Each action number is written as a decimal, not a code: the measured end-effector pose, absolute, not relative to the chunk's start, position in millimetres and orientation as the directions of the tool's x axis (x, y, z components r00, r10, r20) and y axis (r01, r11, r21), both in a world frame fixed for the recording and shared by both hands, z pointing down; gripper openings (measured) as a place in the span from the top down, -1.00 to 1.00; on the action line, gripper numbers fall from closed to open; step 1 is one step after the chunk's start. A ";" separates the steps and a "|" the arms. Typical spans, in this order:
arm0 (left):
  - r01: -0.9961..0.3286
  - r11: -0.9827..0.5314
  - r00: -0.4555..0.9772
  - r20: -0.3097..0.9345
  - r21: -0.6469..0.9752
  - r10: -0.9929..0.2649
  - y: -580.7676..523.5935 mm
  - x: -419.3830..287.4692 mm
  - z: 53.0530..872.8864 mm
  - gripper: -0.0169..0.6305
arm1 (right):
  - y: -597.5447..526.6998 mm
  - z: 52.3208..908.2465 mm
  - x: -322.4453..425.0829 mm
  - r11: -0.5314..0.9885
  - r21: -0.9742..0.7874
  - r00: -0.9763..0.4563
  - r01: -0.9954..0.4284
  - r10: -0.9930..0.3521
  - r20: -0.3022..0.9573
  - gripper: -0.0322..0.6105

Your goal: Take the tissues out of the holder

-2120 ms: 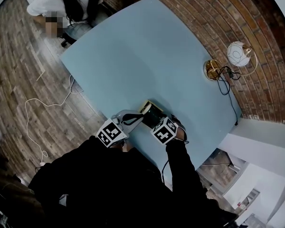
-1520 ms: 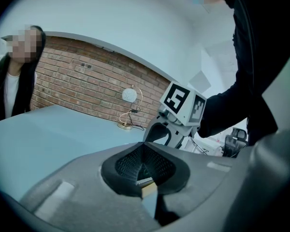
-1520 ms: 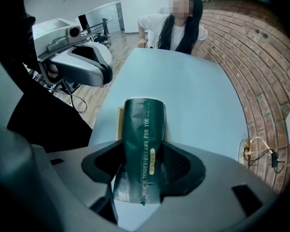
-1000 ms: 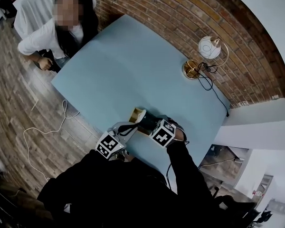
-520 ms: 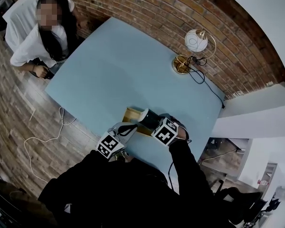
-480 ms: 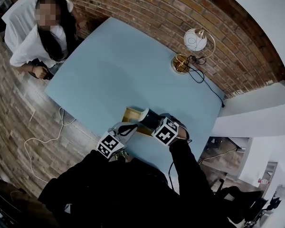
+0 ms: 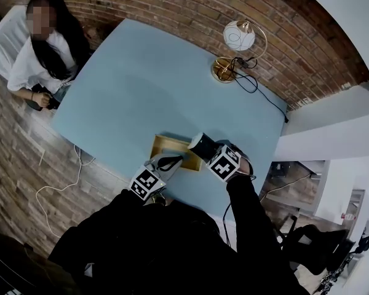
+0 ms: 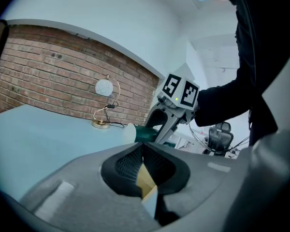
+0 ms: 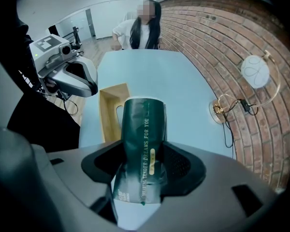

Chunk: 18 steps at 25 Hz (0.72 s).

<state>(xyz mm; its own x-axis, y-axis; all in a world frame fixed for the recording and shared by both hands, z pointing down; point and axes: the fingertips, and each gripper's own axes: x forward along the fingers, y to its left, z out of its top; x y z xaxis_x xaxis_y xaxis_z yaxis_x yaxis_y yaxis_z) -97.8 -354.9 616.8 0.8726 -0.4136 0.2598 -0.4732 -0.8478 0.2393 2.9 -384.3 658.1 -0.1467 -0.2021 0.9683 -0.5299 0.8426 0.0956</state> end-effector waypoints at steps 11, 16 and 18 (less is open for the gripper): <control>-0.385 -0.891 0.909 0.267 0.241 -0.320 -354.4 -50.1 623.0 0.92 | -379.7 663.2 56.7 0.764 0.102 -0.115 -0.637 -0.225 0.968 0.10; -0.351 -0.903 0.918 0.279 0.246 -0.281 -350.9 -30.4 629.4 0.92 | -372.5 669.7 80.6 0.724 0.100 -0.101 -0.683 -0.229 0.968 0.10; -0.340 -0.907 0.921 0.284 0.248 -0.268 -350.1 -22.7 633.1 0.91 | -368.9 673.4 89.3 0.710 0.097 -0.094 -0.698 -0.225 0.970 0.10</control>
